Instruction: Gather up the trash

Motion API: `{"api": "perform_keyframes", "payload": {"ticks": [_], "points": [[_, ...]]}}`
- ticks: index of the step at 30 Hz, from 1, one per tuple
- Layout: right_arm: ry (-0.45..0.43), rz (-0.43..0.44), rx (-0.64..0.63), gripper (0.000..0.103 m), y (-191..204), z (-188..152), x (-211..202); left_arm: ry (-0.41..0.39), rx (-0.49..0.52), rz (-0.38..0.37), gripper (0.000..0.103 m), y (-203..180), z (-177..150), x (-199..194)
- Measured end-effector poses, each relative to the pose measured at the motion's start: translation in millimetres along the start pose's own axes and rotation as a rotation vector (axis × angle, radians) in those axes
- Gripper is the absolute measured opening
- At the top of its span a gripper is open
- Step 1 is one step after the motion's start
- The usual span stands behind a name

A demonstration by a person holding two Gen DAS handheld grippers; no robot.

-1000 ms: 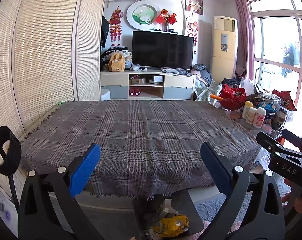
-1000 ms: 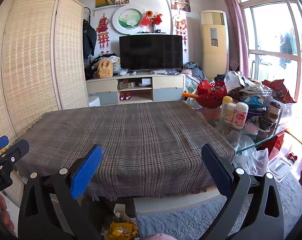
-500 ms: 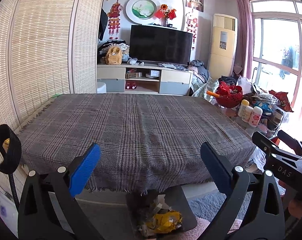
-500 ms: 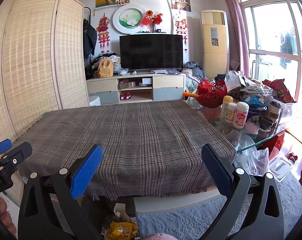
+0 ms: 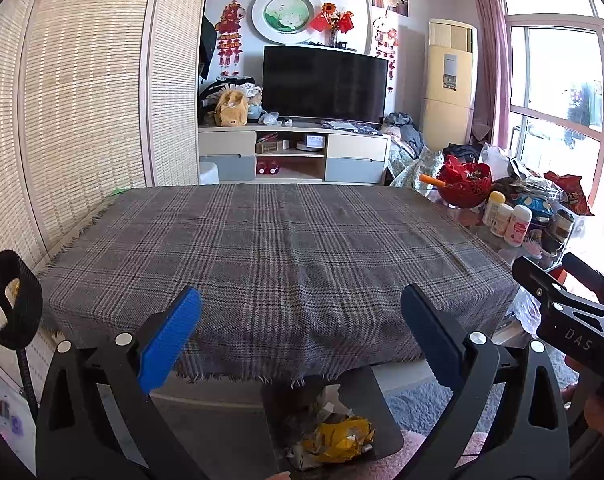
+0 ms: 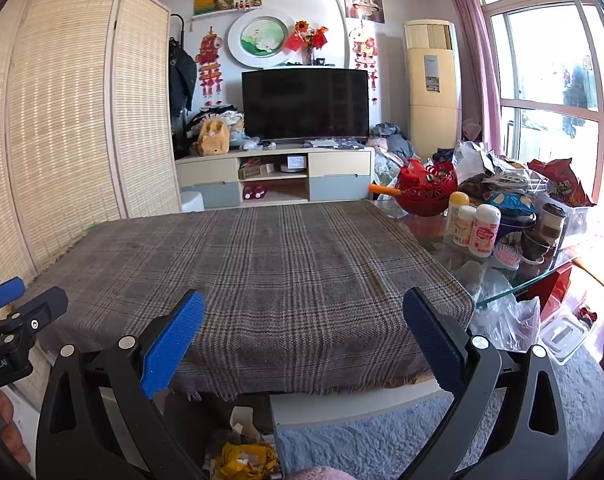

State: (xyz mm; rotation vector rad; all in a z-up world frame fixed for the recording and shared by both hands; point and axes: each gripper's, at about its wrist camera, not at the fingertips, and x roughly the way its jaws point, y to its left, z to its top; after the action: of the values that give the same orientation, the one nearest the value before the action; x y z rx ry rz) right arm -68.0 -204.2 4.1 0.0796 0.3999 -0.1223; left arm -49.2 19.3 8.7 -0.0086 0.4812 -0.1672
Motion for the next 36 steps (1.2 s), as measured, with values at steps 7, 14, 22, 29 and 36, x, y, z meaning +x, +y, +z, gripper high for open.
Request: {"api": "perform_keyframes", "payload": {"ticks": [7, 14, 22, 29, 36], "points": [[-0.002, 0.003, 0.004, 0.1, 0, 0, -1, 0.006, -0.009, 0.013, 0.095, 2, 2, -1], [0.007, 0.01, 0.005, 0.1, 0, -2, -1, 0.007, -0.005, 0.007, 0.095, 0, 1, -3], [-0.001, 0.007, 0.007, 0.1, -1, -2, -4, 0.002, -0.006, 0.007, 0.095, 0, 1, -6], [0.003, 0.008, 0.011, 0.1, -2, -2, -4, 0.006, -0.003, 0.003, 0.095, -1, 1, -5], [0.03, -0.004, 0.018, 0.1, -8, 0, 10, 0.024, -0.012, 0.015, 0.095, 2, 5, 7]]}}
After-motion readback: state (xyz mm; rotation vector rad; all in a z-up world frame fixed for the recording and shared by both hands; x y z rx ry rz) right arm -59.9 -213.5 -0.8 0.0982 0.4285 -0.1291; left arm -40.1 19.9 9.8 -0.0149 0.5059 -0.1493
